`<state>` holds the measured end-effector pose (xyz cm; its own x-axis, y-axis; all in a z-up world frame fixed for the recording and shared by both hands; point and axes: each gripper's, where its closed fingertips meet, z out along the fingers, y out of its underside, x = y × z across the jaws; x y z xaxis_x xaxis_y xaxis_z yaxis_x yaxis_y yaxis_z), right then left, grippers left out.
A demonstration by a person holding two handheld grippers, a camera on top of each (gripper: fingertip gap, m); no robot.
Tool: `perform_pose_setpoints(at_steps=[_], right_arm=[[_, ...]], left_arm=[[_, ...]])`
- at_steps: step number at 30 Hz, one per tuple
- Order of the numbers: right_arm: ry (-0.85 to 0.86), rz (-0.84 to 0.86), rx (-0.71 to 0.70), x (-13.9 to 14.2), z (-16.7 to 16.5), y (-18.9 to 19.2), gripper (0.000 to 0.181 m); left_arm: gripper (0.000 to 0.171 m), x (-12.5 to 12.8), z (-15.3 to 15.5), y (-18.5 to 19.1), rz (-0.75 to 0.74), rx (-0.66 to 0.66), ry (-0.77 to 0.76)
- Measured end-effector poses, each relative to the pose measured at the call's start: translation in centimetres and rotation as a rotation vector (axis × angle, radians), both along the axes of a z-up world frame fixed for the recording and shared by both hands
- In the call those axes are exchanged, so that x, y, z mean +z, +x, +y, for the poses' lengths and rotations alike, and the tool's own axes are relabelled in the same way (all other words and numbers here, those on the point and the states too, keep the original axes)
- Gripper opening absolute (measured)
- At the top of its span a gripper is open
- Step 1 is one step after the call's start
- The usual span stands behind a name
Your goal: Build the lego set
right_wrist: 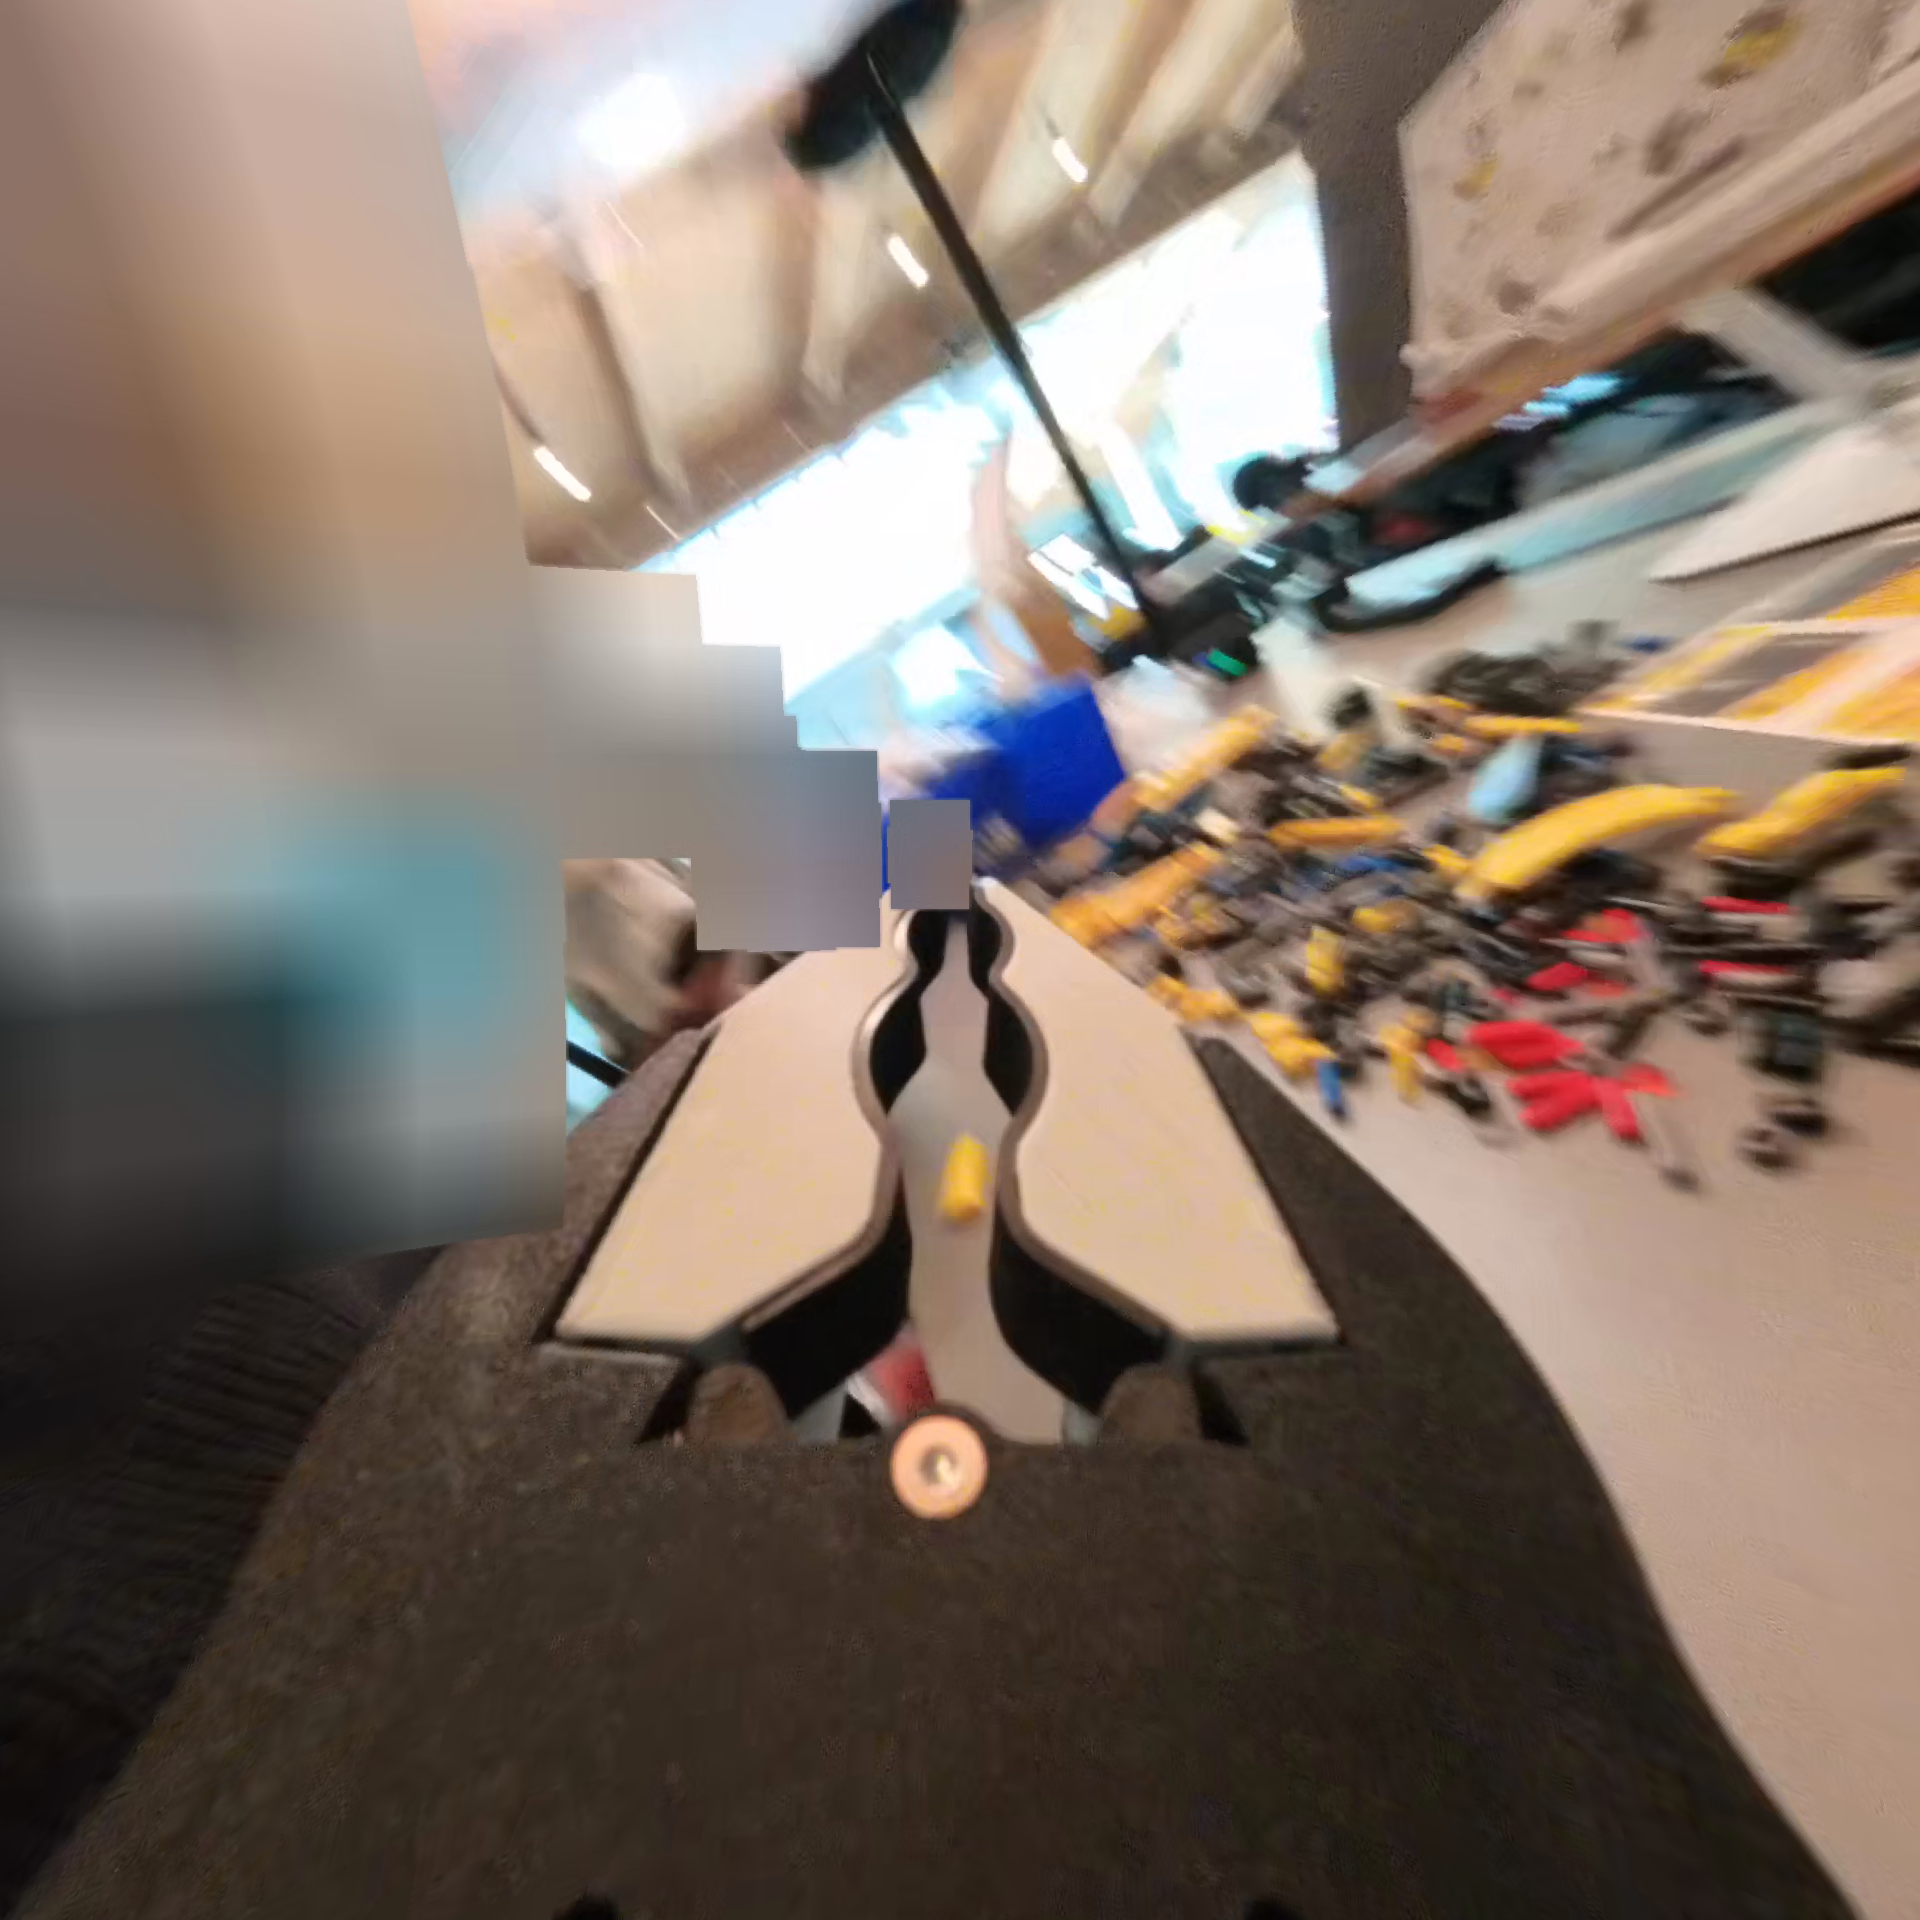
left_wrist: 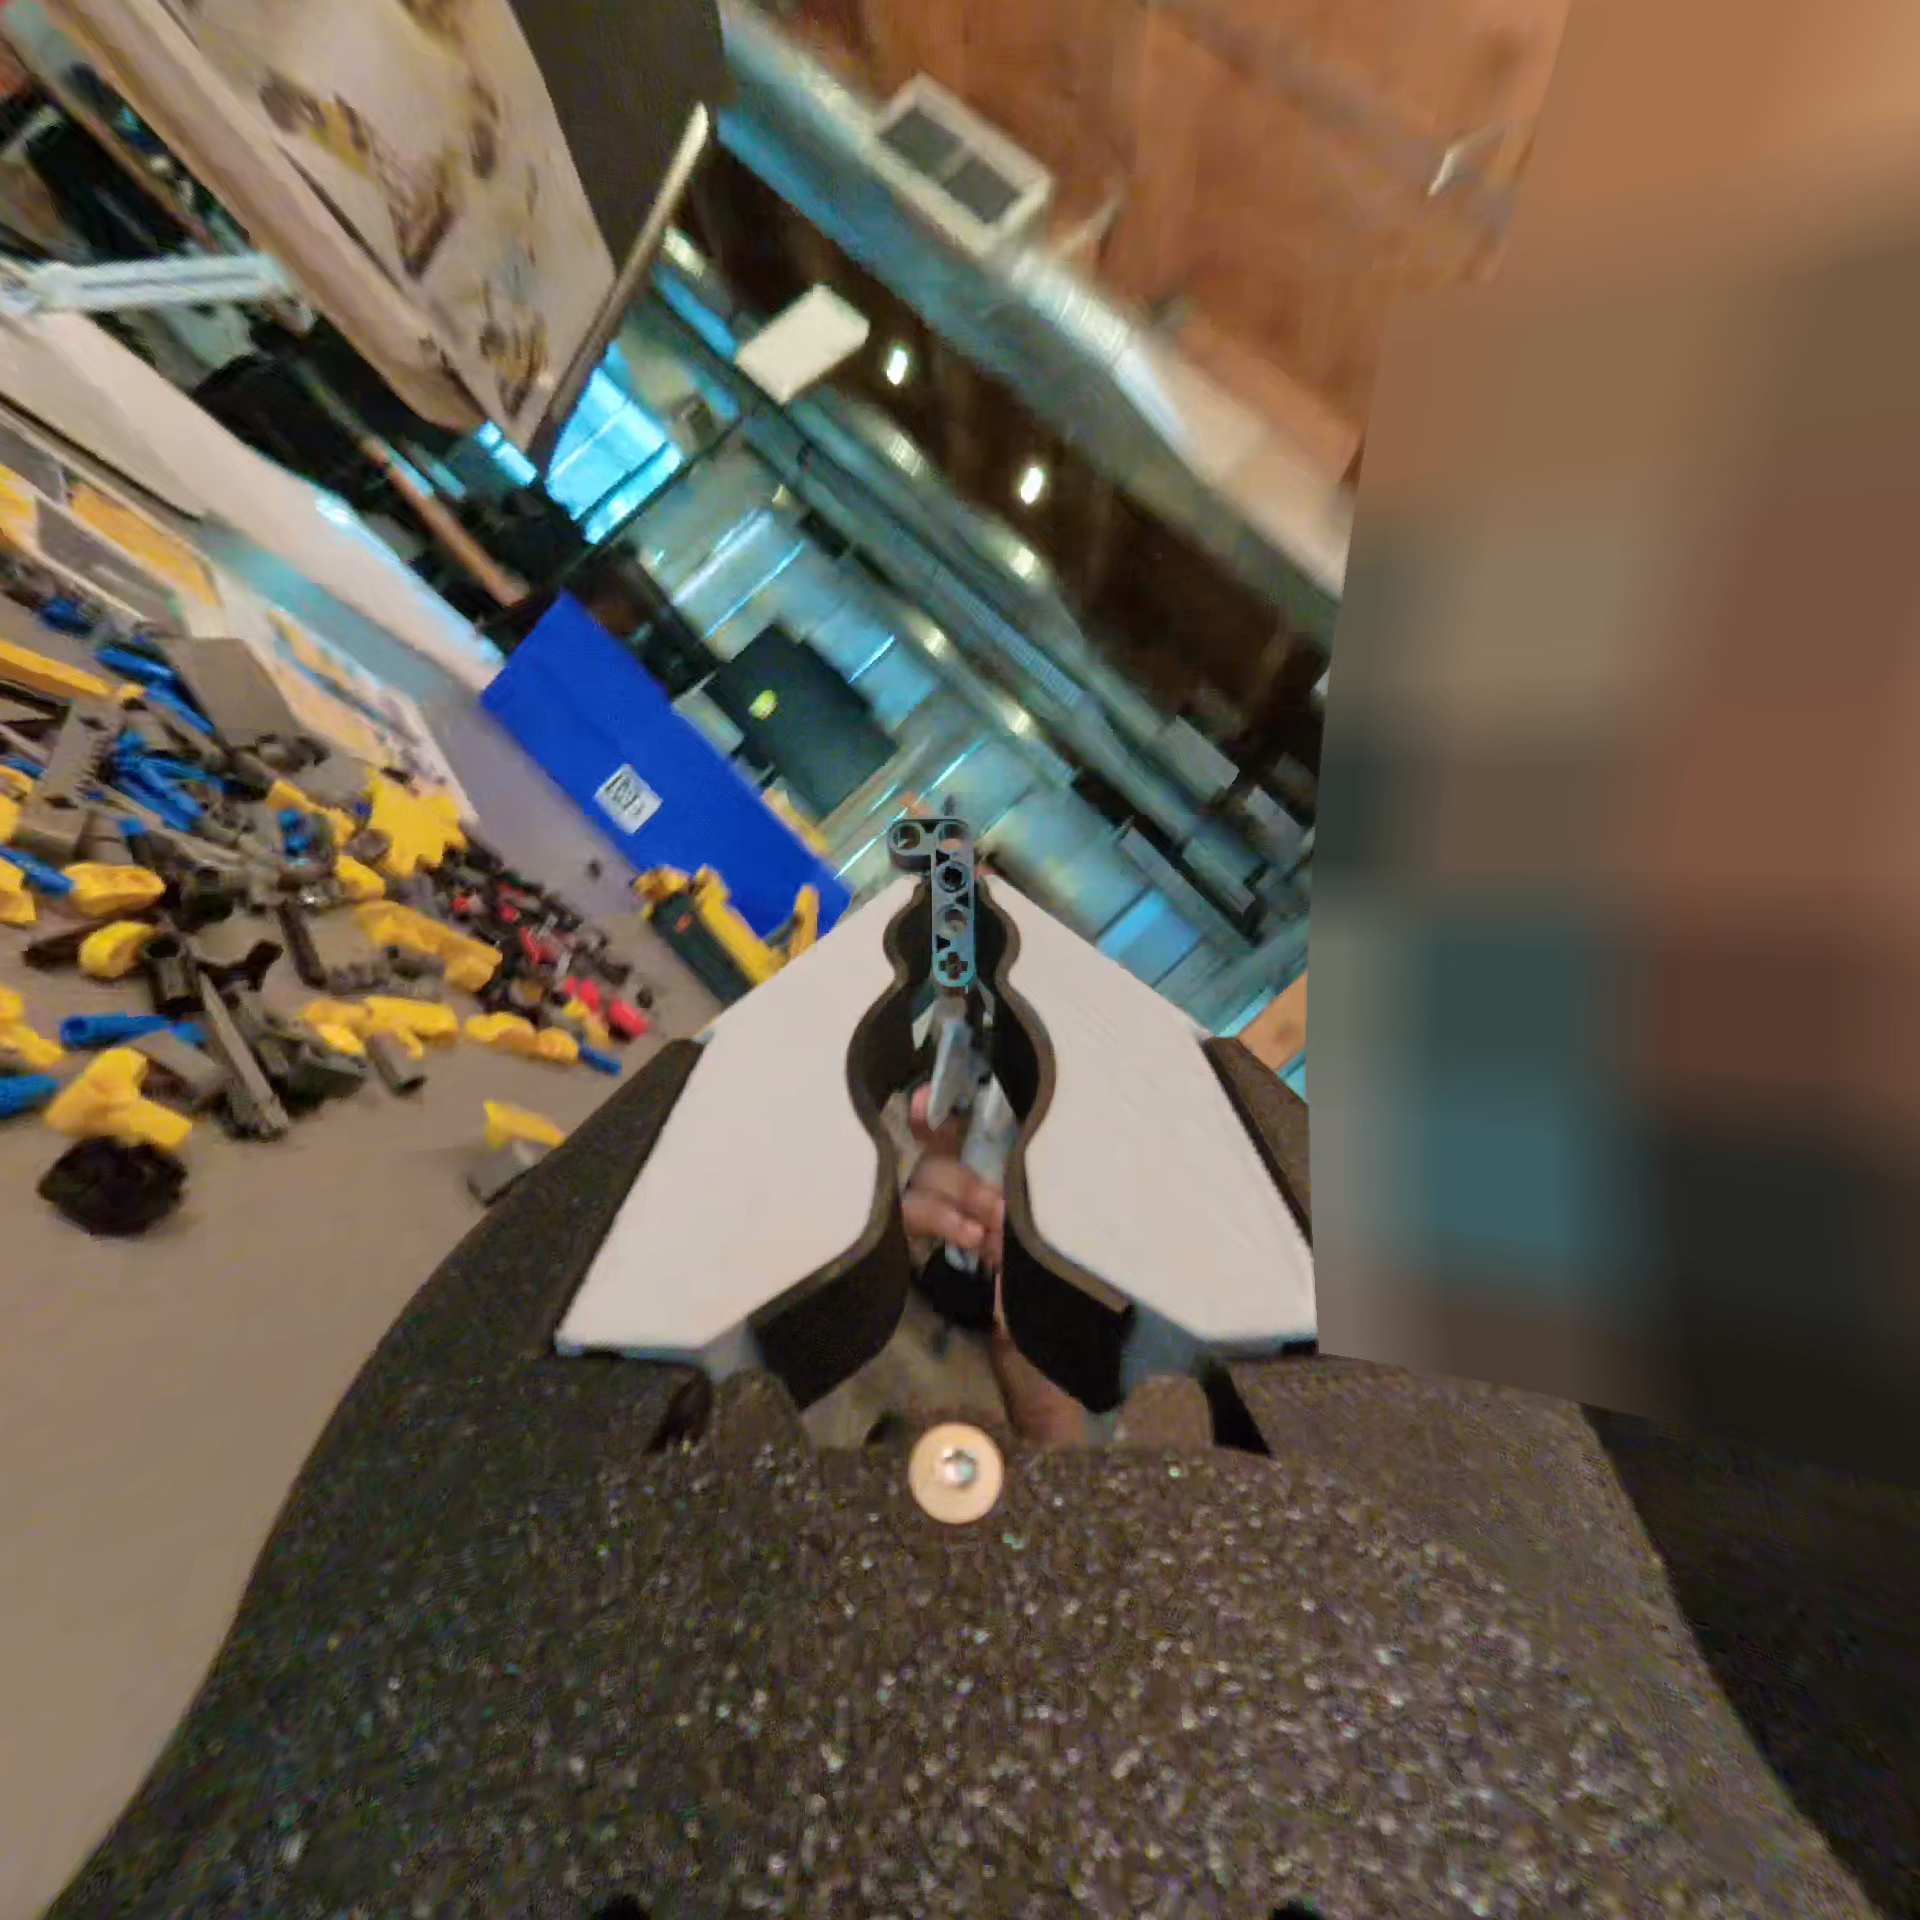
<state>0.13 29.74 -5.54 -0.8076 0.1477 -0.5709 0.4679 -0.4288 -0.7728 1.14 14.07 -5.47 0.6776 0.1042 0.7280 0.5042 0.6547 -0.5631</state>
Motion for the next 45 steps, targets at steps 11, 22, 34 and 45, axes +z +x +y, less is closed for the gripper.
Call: perform_pose_setpoints(at_steps=[11, 22, 34, 45], right_arm=[[1.092, 0.207, -0.222, -10.8, -0.5, -2.0, 0.003], [1.164, 0.057, -0.273, -12.9, 3.4, -2.6, 0.003], [0.844, 0.332, -0.267, -6.7, 0.2, -0.7, 0.025], [0.585, 0.775, -0.261, -2.1, -5.8, 4.9, 0.026]], left_arm=[[0.006, -2.2, 6.5, 1.5, 0.077, -0.135, -0.390], [0.006, -3.8, 7.9, 2.0, 0.019, -0.217, -0.404], [0.006, -3.2, 8.0, 1.9, -0.102, -0.313, -0.179], [0.007, -2.7, 10.0, 3.3, -0.238, -0.503, 0.046]])
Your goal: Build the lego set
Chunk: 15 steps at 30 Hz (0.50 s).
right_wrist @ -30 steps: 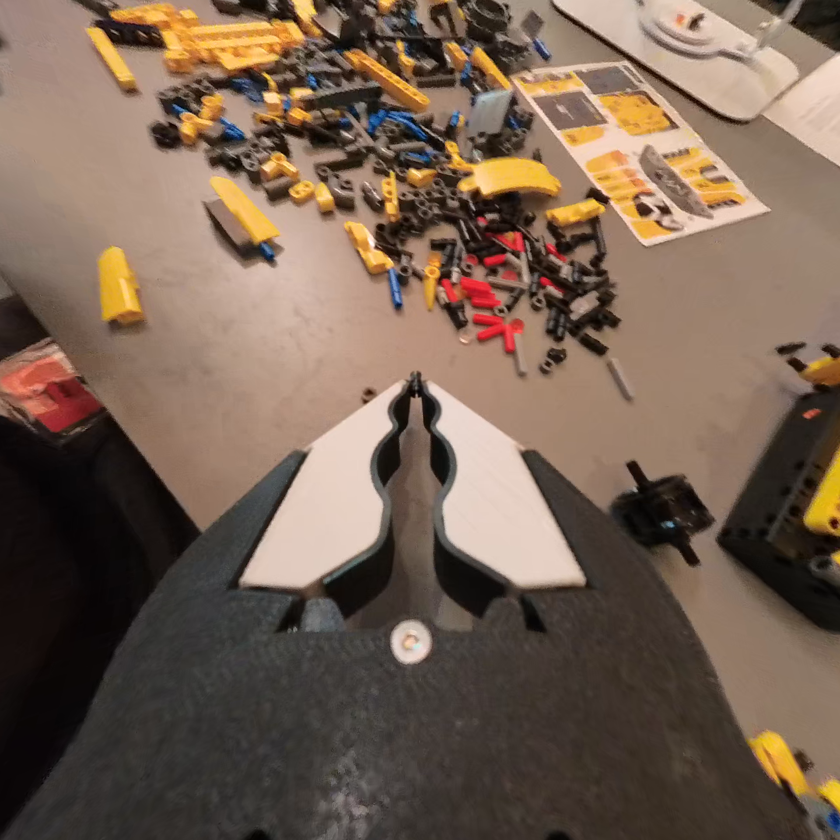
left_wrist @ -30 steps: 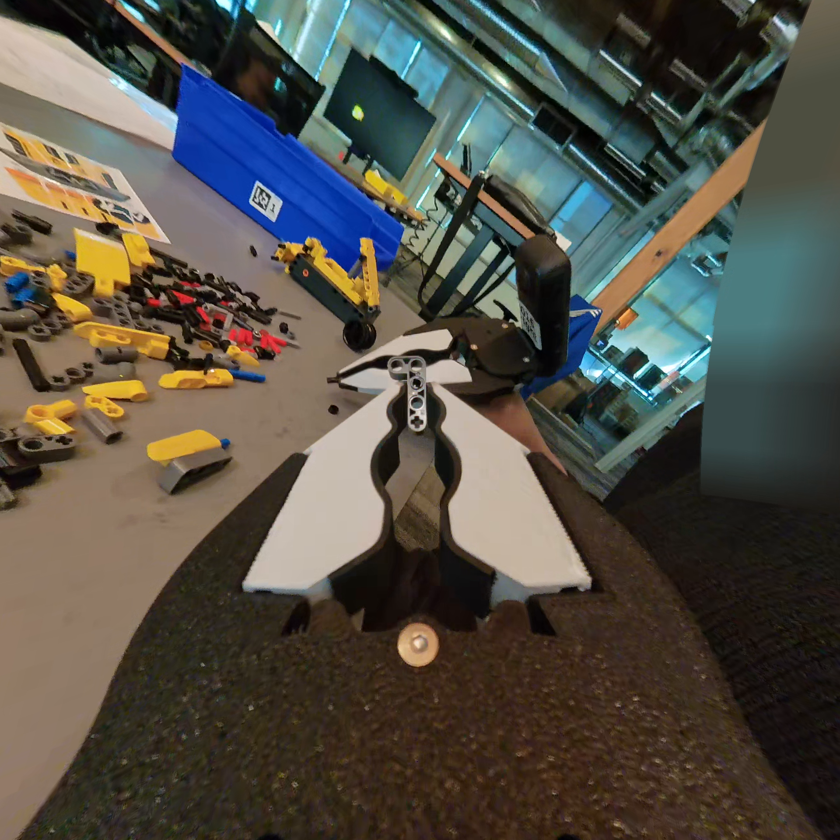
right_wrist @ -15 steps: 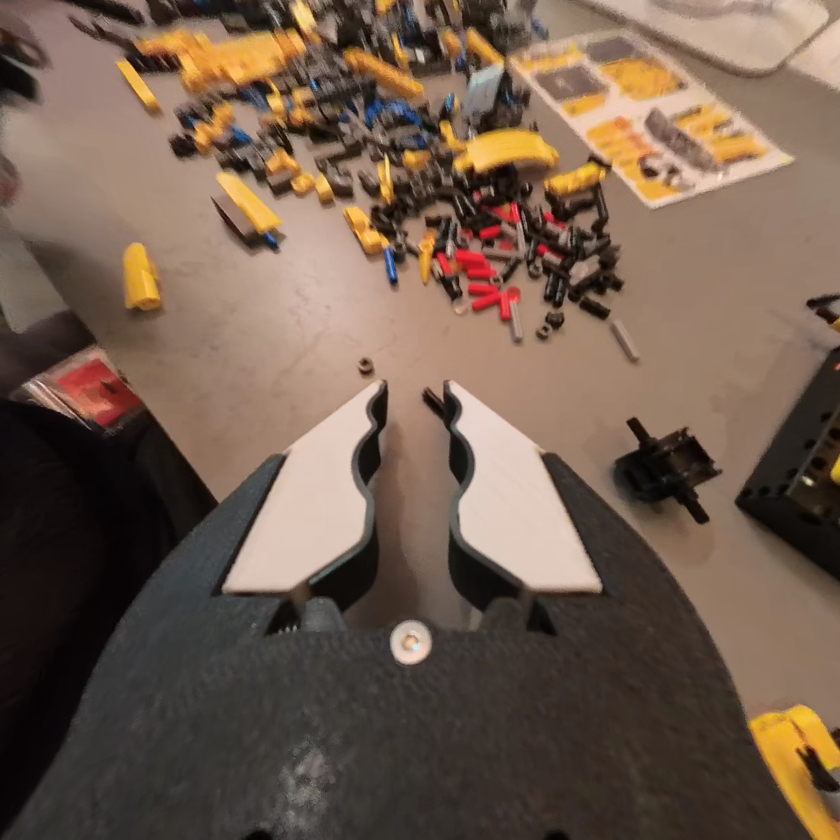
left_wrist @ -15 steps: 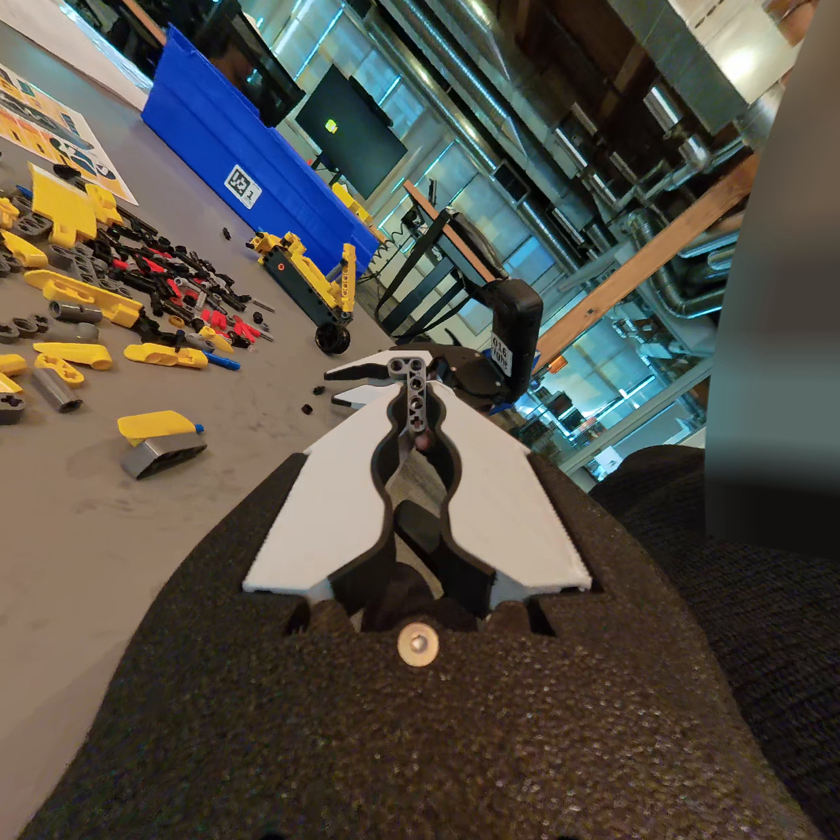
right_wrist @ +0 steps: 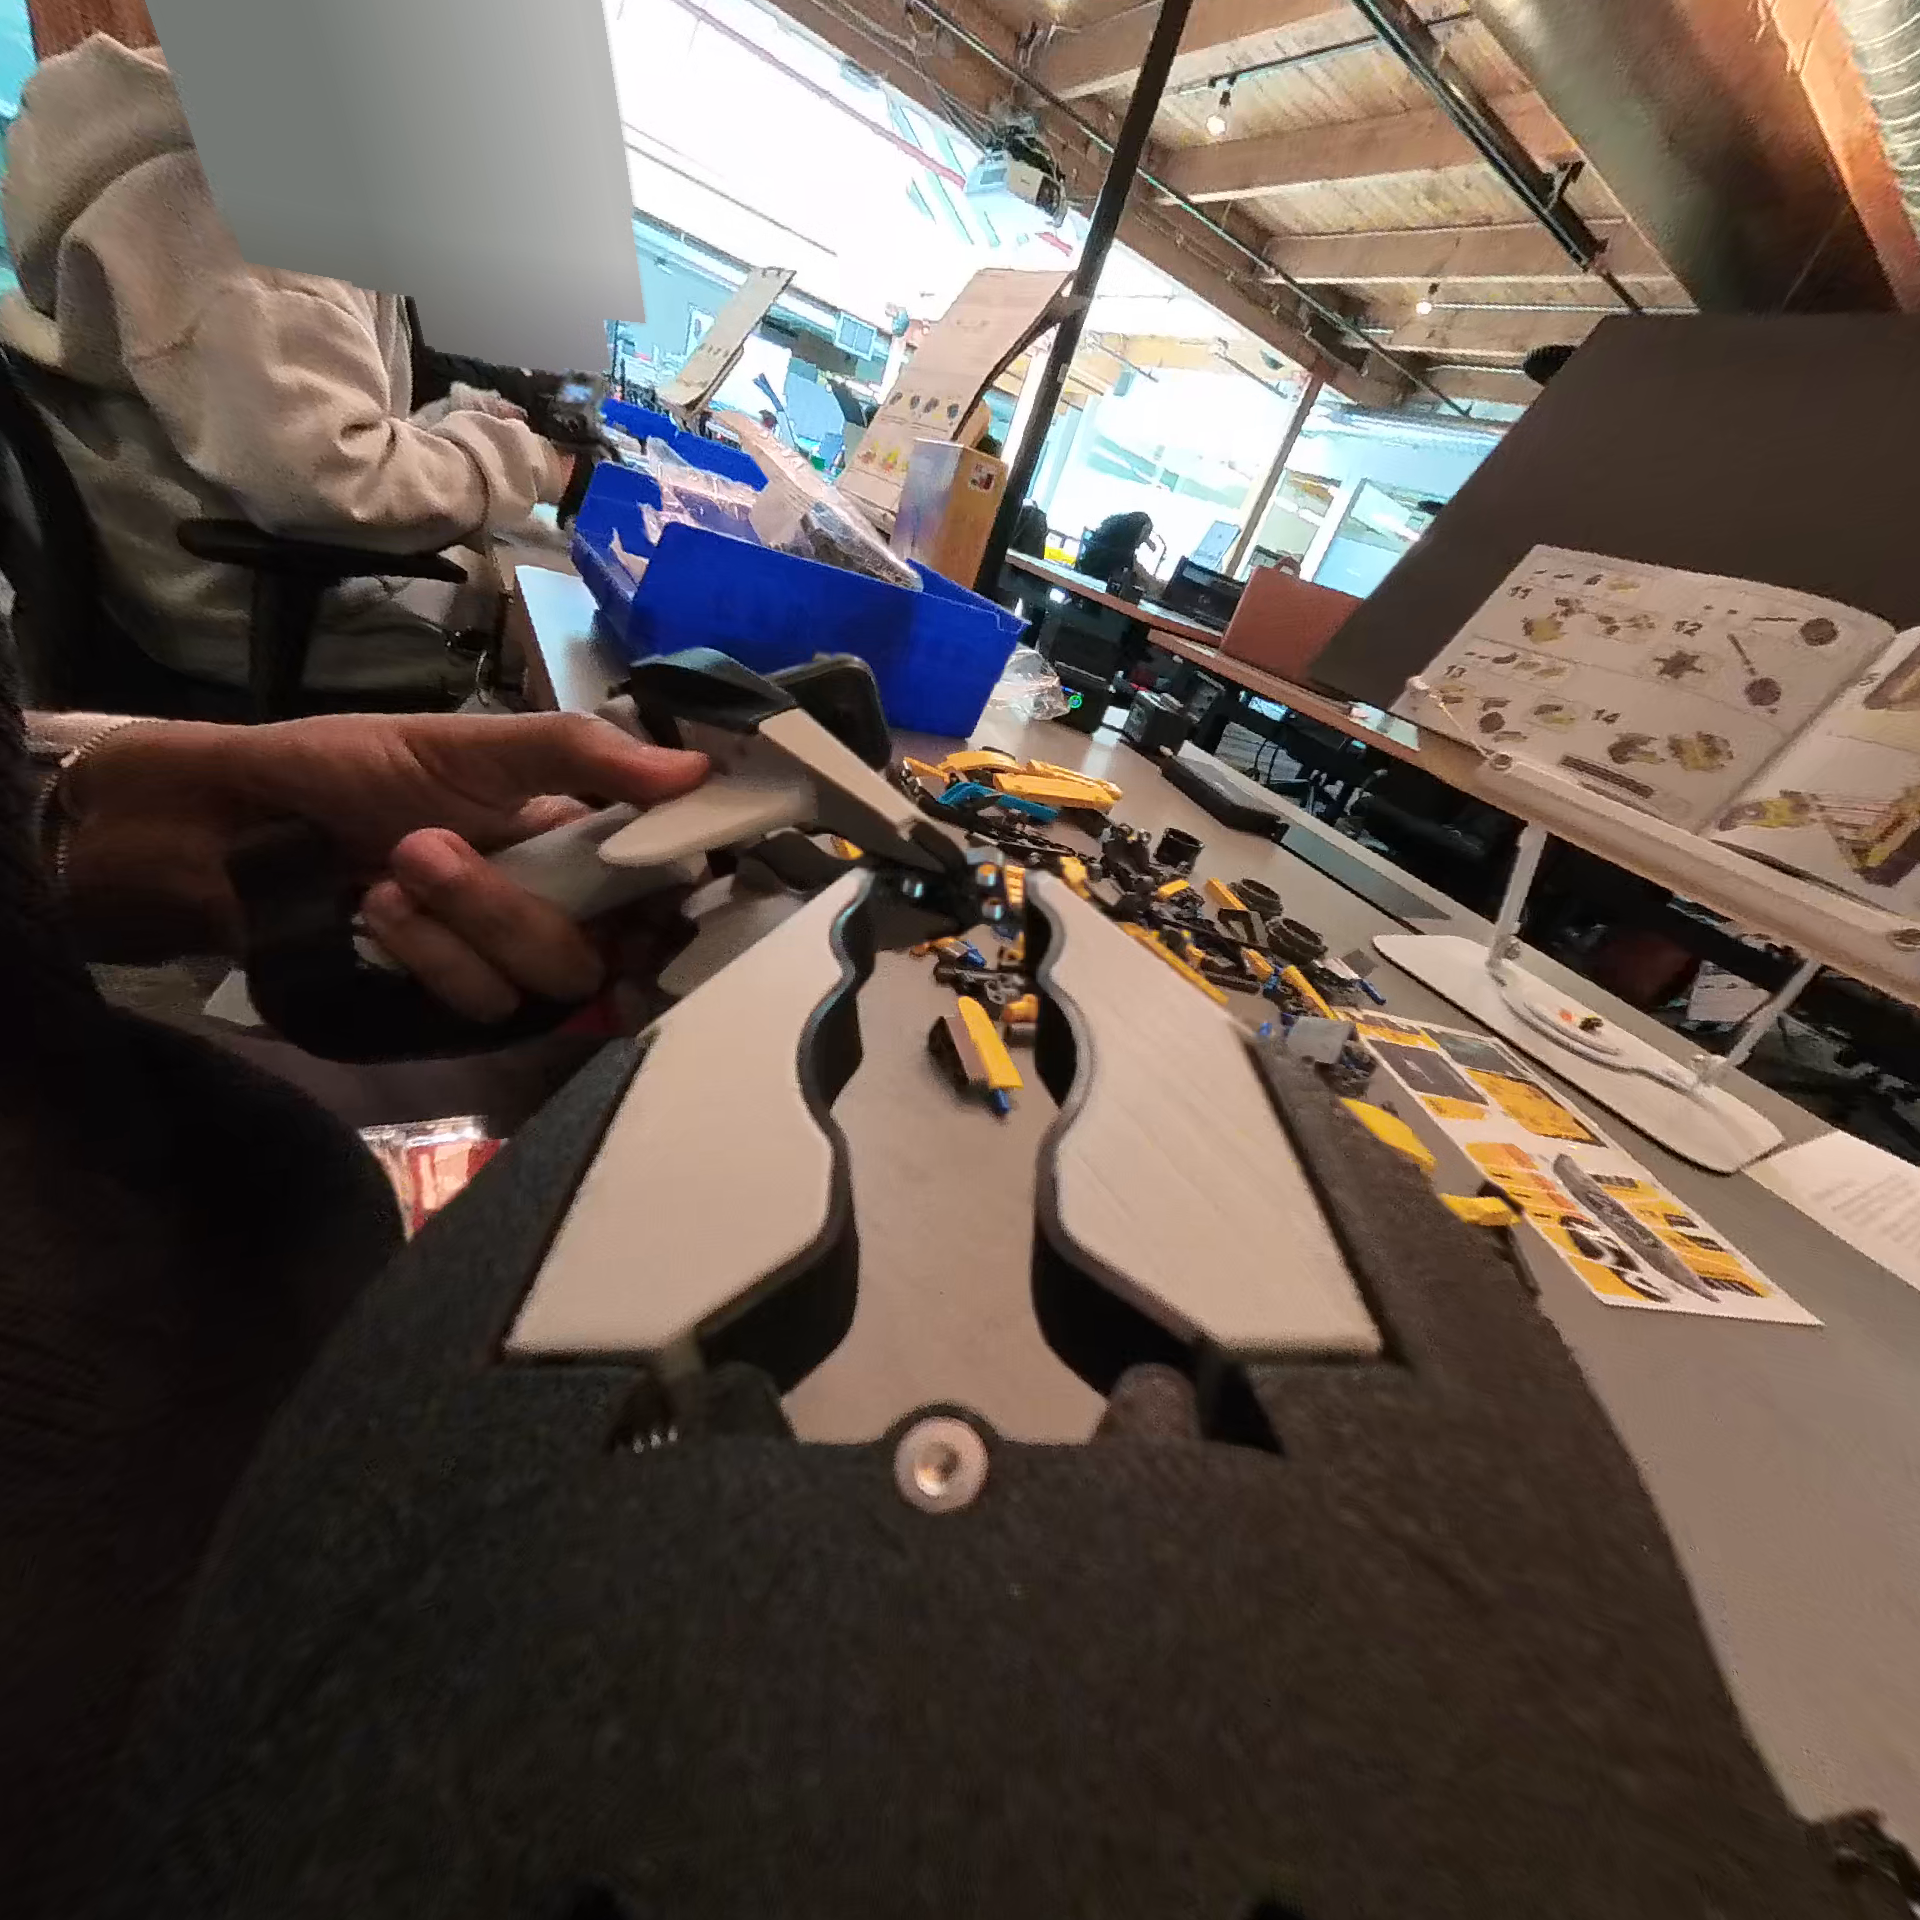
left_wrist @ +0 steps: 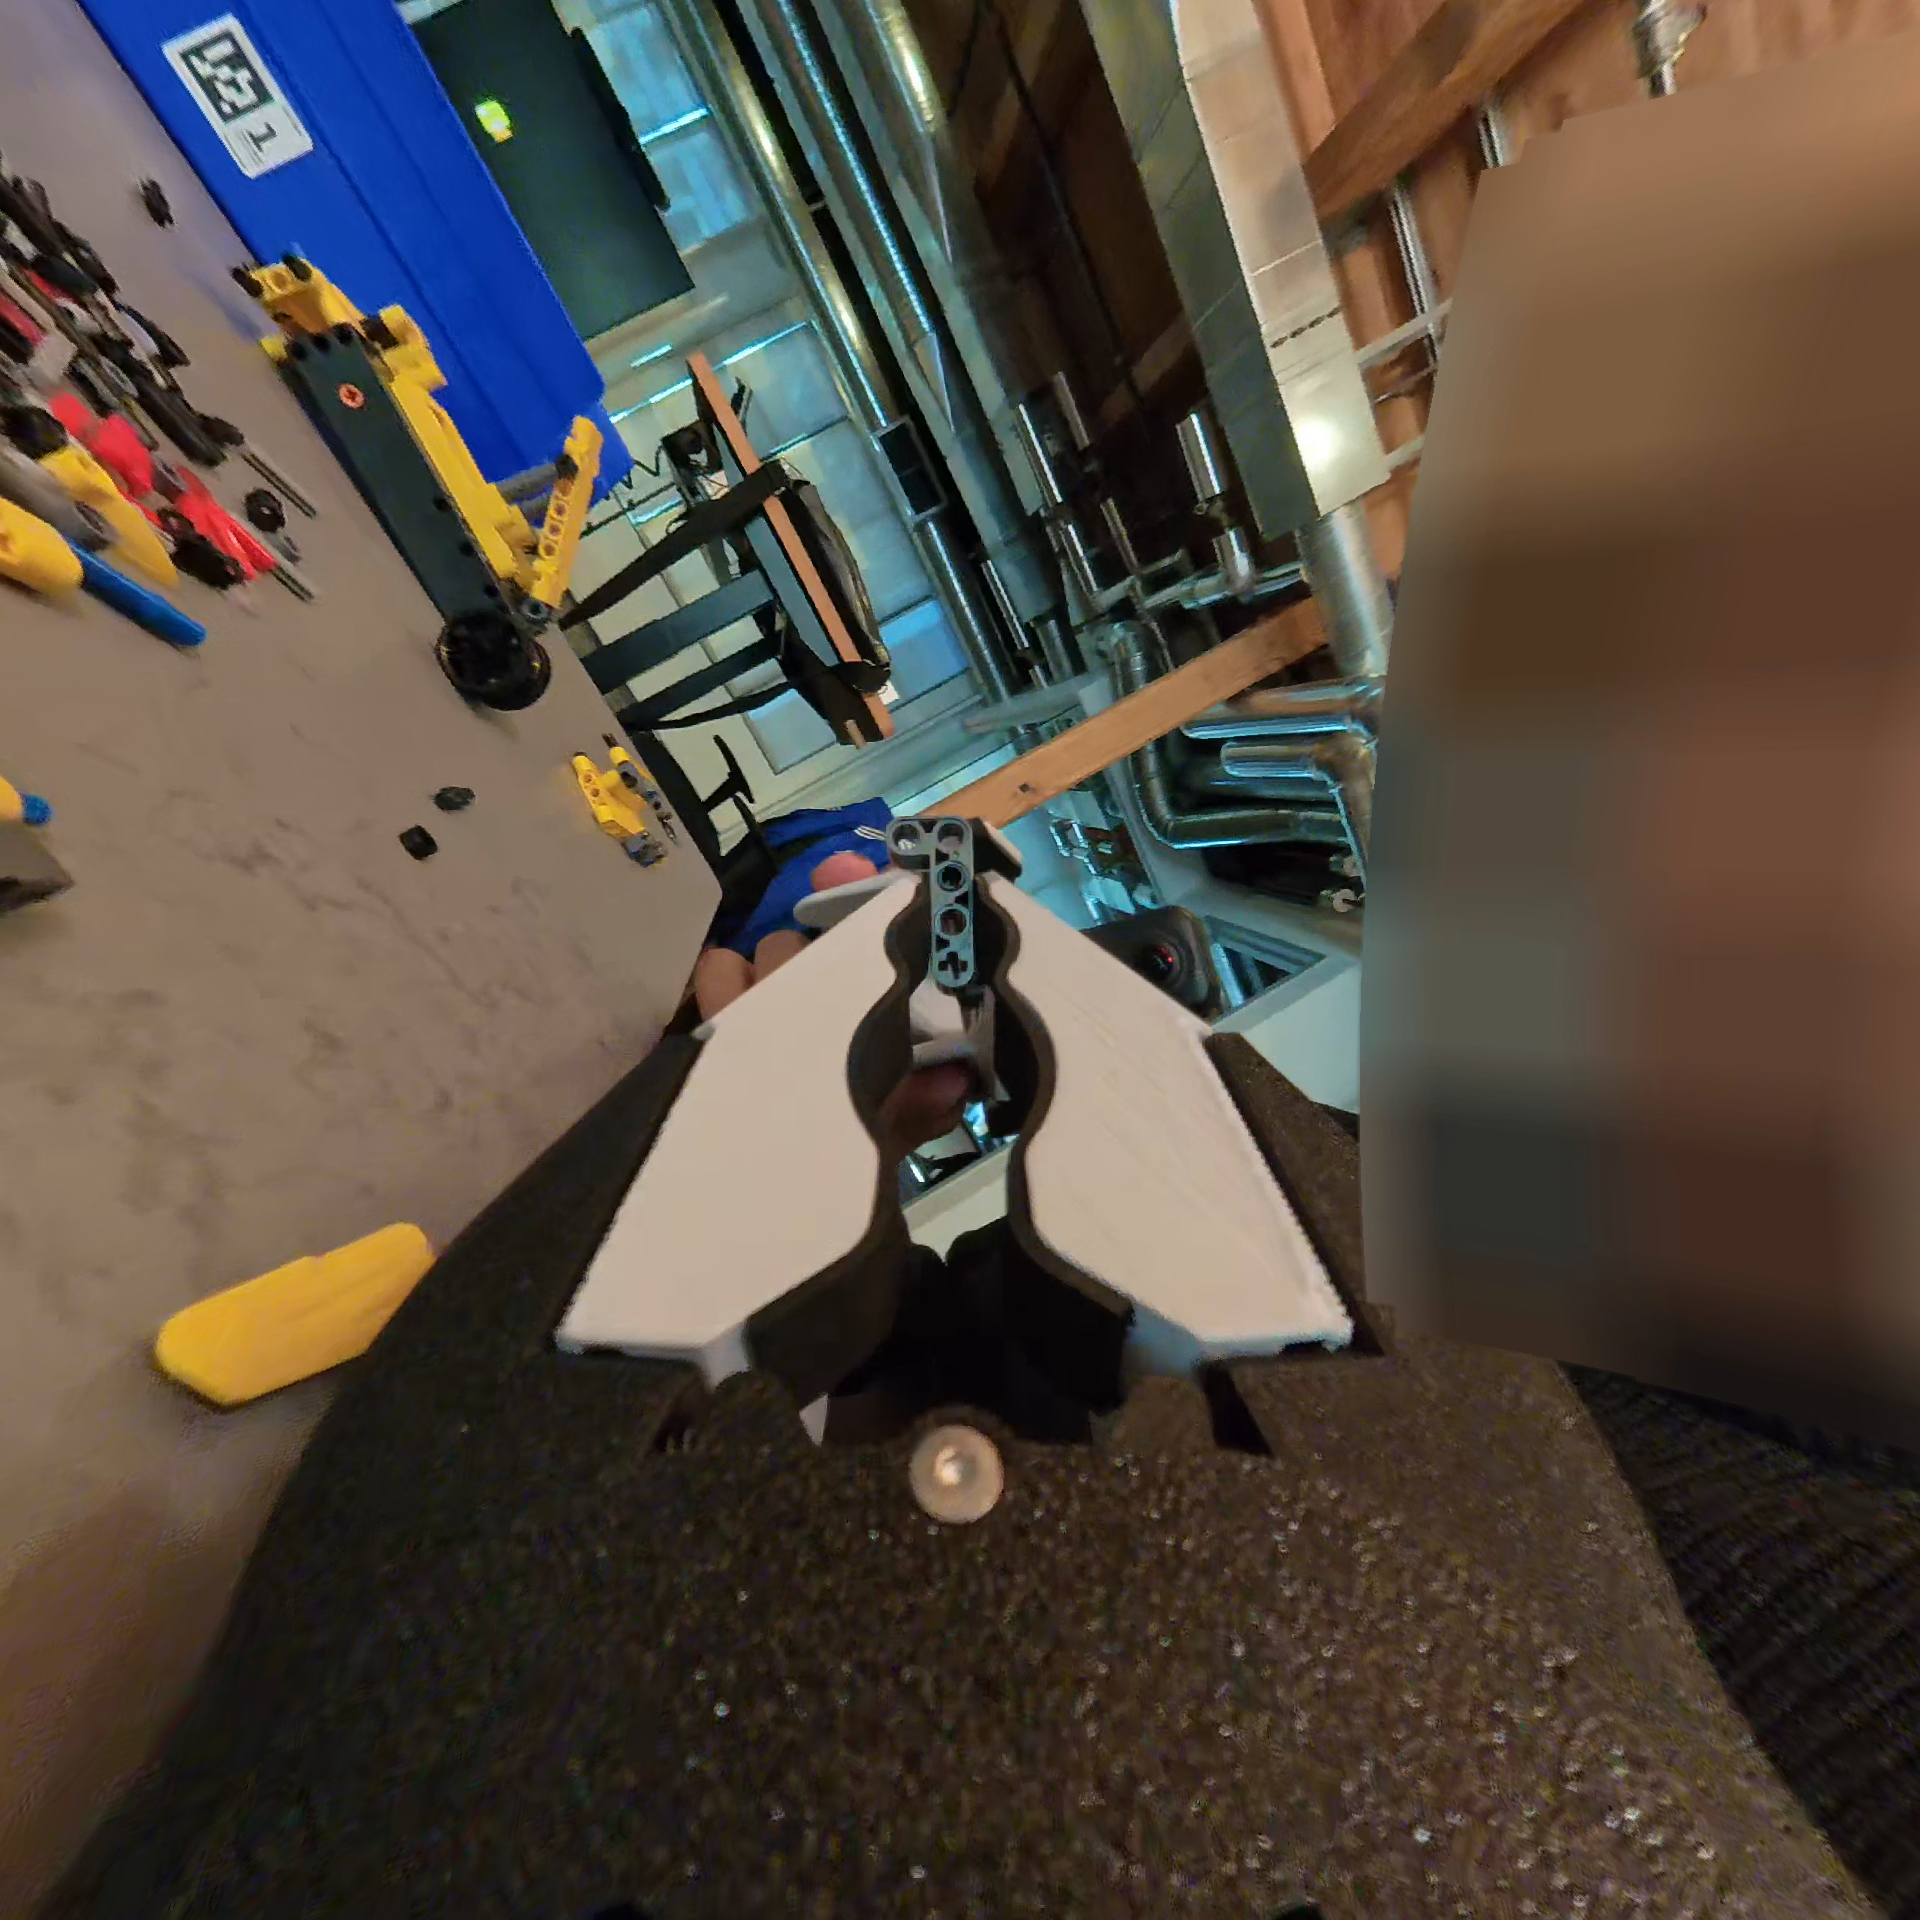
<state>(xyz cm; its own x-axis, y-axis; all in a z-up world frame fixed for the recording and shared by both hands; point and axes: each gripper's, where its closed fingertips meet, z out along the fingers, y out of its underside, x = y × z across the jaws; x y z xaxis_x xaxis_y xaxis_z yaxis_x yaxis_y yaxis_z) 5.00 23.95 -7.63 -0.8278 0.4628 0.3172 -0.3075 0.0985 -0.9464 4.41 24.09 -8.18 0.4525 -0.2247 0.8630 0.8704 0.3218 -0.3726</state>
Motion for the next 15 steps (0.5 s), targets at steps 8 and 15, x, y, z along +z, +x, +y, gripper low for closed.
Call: perform_pose_setpoints(at_steps=[8, 15], right_arm=[[0.042, 0.070, -0.062, -0.24, -0.23, -0.17, 0.005], [0.033, 0.075, -0.070, -0.03, 0.19, -0.14, 0.003]], left_arm=[[0.007, 0.54, 0.90, 0.92, -0.022, -0.051, 0.057], [0.008, 0.34, 0.52, 0.79, -0.012, -0.037, 0.056]])
